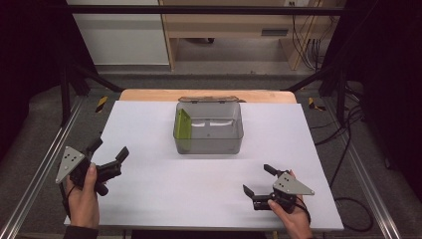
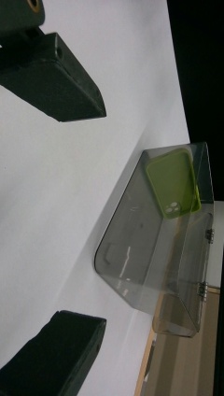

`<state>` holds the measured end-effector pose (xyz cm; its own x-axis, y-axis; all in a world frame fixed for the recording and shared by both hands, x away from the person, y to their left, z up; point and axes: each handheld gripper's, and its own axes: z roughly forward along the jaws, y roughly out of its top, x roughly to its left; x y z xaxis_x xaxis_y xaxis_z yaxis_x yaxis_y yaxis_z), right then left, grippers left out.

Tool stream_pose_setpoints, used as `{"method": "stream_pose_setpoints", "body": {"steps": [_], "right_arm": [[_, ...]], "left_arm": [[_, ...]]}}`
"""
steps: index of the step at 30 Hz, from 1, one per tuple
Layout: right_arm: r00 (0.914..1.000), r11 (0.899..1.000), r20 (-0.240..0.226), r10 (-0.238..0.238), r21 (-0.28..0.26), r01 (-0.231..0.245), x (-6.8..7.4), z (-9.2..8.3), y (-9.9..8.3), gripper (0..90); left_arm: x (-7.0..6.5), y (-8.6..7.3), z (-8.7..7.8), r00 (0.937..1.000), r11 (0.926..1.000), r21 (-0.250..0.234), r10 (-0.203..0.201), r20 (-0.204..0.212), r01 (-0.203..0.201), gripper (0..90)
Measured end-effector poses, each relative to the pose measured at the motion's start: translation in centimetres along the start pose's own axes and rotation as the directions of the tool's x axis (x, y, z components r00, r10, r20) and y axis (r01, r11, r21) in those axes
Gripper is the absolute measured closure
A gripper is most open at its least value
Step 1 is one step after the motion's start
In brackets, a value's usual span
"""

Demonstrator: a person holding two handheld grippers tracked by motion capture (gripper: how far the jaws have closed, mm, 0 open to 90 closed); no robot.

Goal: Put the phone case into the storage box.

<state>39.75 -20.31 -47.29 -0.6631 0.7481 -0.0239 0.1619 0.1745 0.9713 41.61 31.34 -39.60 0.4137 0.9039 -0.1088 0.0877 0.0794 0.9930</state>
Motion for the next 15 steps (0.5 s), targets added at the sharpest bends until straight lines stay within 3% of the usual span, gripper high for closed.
{"method": "stream_pose_setpoints", "body": {"steps": [15], "right_arm": [[1.0000,1.000,0.001,0.000,-0.002,0.000,0.0,-0.1,0.0,2.2]], "left_arm": [[0.0,-2.2,-1.3,1.0000,0.9999,0.012,-0.009,-0.005,0.009,1.1]]}}
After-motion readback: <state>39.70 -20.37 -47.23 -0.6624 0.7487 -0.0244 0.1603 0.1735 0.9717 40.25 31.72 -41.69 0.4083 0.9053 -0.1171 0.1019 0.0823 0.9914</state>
